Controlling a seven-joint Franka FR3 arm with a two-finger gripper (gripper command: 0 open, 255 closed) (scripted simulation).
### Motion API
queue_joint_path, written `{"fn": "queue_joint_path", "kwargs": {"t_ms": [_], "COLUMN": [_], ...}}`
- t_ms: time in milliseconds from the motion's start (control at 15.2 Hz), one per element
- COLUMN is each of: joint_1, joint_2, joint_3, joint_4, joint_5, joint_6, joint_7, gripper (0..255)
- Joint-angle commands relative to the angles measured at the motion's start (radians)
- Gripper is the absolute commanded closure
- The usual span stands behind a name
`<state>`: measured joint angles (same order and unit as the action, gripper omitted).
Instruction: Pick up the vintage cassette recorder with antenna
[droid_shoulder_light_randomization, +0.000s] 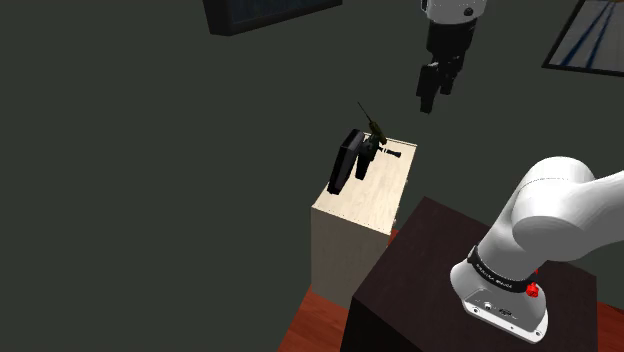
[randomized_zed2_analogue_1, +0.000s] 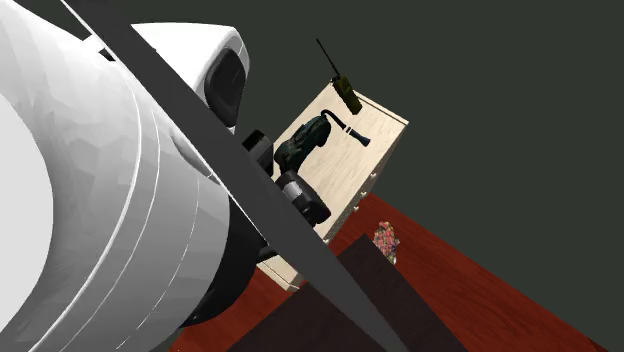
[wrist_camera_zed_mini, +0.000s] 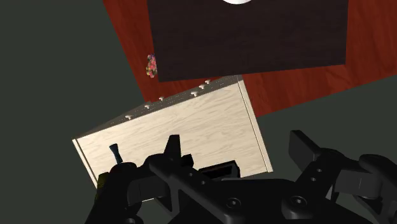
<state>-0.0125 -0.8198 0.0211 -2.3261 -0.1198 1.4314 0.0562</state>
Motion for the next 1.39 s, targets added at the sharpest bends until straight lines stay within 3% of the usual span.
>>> {"fn": "queue_joint_path", "kwargs": {"t_ms": [0,660,1320], "joint_1": [0.0,-0.089,-0.174], "joint_2": [0.0,0.163,0.466], "joint_3": [0.0,0.038,0.07], "joint_4": [0.0,-0.166,-0.182], "joint_5": [0.0,0.102,0.161], "joint_6": [0.0,0.435,0.877], "joint_7": [0.0,0.326,0.614], "gripper": [0,0,0]}}
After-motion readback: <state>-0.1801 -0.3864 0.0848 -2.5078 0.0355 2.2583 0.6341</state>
